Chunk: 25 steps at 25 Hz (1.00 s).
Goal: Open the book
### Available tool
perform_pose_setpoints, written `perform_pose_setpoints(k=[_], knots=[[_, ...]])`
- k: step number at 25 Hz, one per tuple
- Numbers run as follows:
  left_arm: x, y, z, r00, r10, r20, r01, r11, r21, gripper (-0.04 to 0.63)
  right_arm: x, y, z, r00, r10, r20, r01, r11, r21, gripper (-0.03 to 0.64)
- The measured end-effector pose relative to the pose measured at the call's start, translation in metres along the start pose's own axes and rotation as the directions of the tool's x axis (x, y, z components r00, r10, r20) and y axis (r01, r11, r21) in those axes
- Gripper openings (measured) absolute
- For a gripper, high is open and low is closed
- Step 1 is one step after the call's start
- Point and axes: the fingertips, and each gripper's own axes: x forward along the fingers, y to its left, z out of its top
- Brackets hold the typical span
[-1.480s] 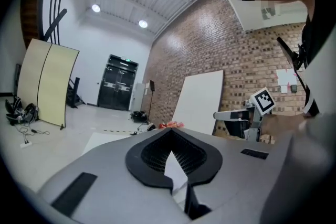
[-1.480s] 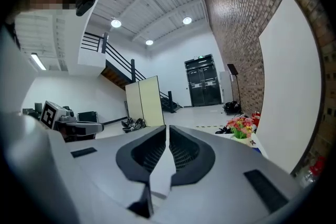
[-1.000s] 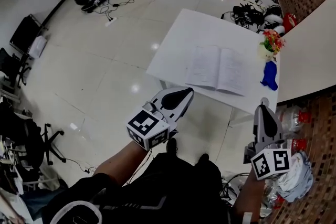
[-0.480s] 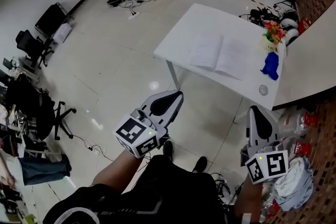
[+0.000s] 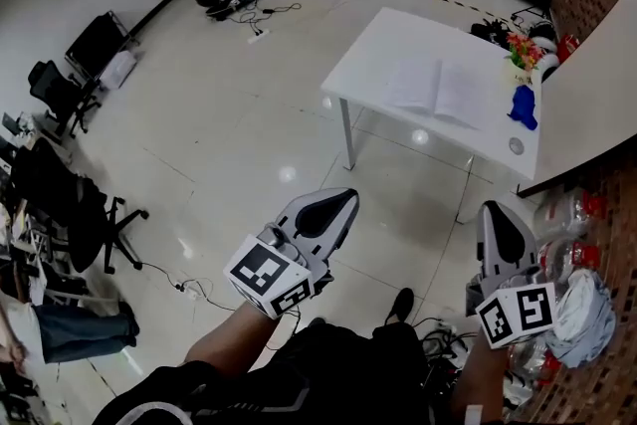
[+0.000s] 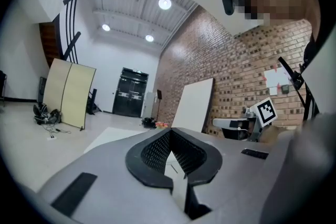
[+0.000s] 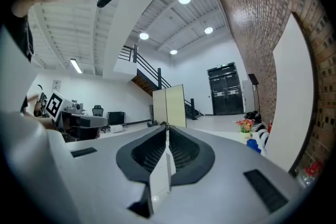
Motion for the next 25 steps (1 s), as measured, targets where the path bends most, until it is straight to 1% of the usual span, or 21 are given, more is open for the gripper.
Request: perform_pose_setpoints(k=[4,6,8,10,13,15,19,23,25], knots=[[-0.076,0.004,-0.012,0.997,-0.078,-0.015,0.078,0.997,0.002,-0.005,-0.030,0.078,-0.012,0.997,-0.075,-0.017,0.075,0.996,0.043,0.006],[-0.106,0.005,-0.012,0.994,-0.108,-0.015,0.108,0.994,-0.005,-0.005,-0.044,0.114,-0.014,0.995,-0.093,-0.031,0.094,0.994,0.048,0.006],[-0.125,0.003,-0.011,0.991,-0.131,-0.005,0.131,0.991,-0.019,-0.005,-0.060,0.140,-0.011,0.994,-0.106,-0.038,0.108,0.994,0.036,0.006],[-0.139,-0.007,-0.009,0.988,-0.153,0.005,0.153,0.988,-0.022,-0.005,-0.079,0.157,-0.006,0.992,-0.120,-0.042,0.121,0.992,0.019,0.006],[-0.158,-0.026,-0.004,0.984,-0.177,0.025,0.178,0.984,-0.024,-0.005,-0.107,0.172,0.001,0.989,-0.143,-0.040,0.143,0.990,0.010,0.006],[-0.169,-0.037,-0.001,0.984,-0.178,0.030,0.179,0.984,-0.027,-0.005,-0.124,0.178,0.007,0.989,-0.148,-0.028,0.148,0.989,0.019,0.006],[-0.184,-0.067,0.004,0.987,-0.161,0.031,0.161,0.987,-0.004,-0.005,-0.160,0.179,0.013,0.989,-0.146,0.004,0.146,0.989,0.021,0.006],[-0.194,-0.111,0.005,0.989,-0.145,0.023,0.144,0.989,0.026,-0.005,-0.204,0.172,0.007,0.992,-0.122,0.016,0.122,0.992,0.009,0.006],[-0.199,-0.132,0.003,0.992,-0.126,0.016,0.126,0.992,0.024,-0.005,-0.223,0.166,0.004,0.994,-0.110,0.017,0.110,0.994,0.011,0.006]])
